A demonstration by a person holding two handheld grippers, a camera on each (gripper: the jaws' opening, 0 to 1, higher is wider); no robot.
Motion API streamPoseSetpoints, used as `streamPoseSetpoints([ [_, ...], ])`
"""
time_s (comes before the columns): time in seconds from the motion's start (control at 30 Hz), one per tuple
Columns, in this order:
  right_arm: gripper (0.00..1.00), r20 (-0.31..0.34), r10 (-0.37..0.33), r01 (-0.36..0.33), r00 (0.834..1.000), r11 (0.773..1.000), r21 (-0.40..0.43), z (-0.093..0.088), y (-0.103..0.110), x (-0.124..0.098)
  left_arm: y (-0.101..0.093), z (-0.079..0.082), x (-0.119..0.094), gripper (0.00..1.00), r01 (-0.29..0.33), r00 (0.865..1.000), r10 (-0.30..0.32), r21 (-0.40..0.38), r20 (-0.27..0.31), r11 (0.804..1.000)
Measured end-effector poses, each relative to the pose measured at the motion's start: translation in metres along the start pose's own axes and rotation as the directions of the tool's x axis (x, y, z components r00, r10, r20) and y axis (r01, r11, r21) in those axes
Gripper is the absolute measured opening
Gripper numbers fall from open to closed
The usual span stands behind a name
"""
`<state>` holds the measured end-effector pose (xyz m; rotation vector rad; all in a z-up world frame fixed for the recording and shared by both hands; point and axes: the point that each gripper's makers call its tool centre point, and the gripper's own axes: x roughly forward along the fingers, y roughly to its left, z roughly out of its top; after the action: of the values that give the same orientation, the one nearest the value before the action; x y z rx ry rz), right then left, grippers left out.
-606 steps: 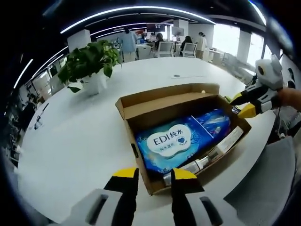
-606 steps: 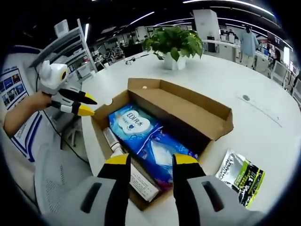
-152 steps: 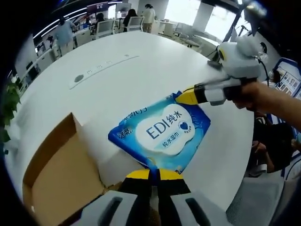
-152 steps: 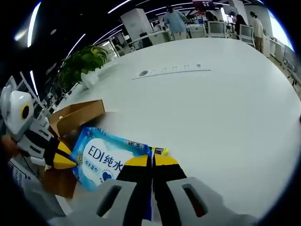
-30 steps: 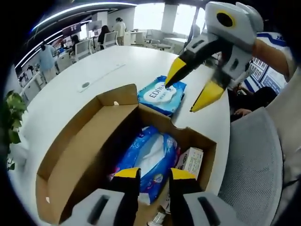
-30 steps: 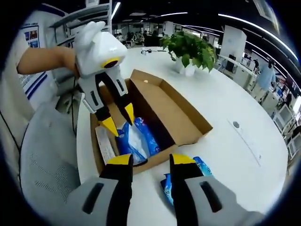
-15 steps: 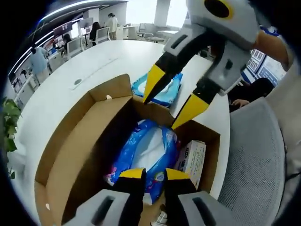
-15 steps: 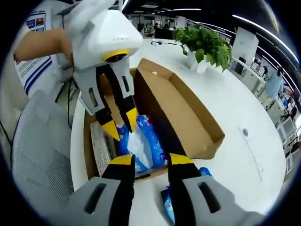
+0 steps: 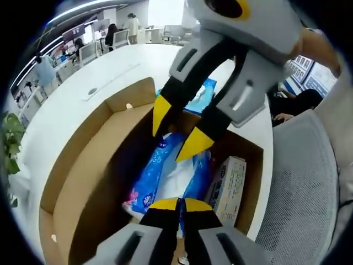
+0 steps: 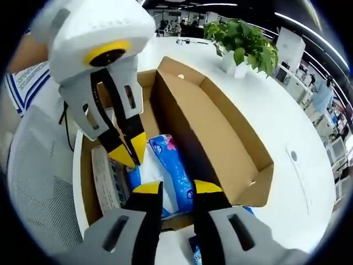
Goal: Operate the shoe box by opening the lid, removing the specified soft item, and placing it in the target area until the item is outside and the box remains undamaged.
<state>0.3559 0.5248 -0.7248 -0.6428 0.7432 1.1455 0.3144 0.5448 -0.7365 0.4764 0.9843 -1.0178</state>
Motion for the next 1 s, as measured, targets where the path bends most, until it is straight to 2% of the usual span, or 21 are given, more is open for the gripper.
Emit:
streamPoseSetpoints([
  [0.33, 0.0, -0.059, -0.011, 0.011, 0.998, 1.0, 0.003, -0.008, -0.002, 0.008, 0.003, -0.003, -0.007, 0.0, -0.011, 1.0, 0.012, -0.039, 0.017, 0.999],
  [0.57, 0.0, -0.046, -0.014, 0.014, 0.999, 1.0, 0.012, -0.005, 0.0, 0.005, 0.004, -0.003, -0.013, 0.0, -0.019, 0.999, 0.021, -0.06, 0.028, 0.998],
  [1.0, 0.0, 0.002, -0.03, 0.03, 1.0, 0.999, -0.041, 0.014, 0.001, -0.01, 0.005, 0.002, -0.032, 0.0, -0.055, 0.997, 0.057, -0.055, 0.051, 0.997],
])
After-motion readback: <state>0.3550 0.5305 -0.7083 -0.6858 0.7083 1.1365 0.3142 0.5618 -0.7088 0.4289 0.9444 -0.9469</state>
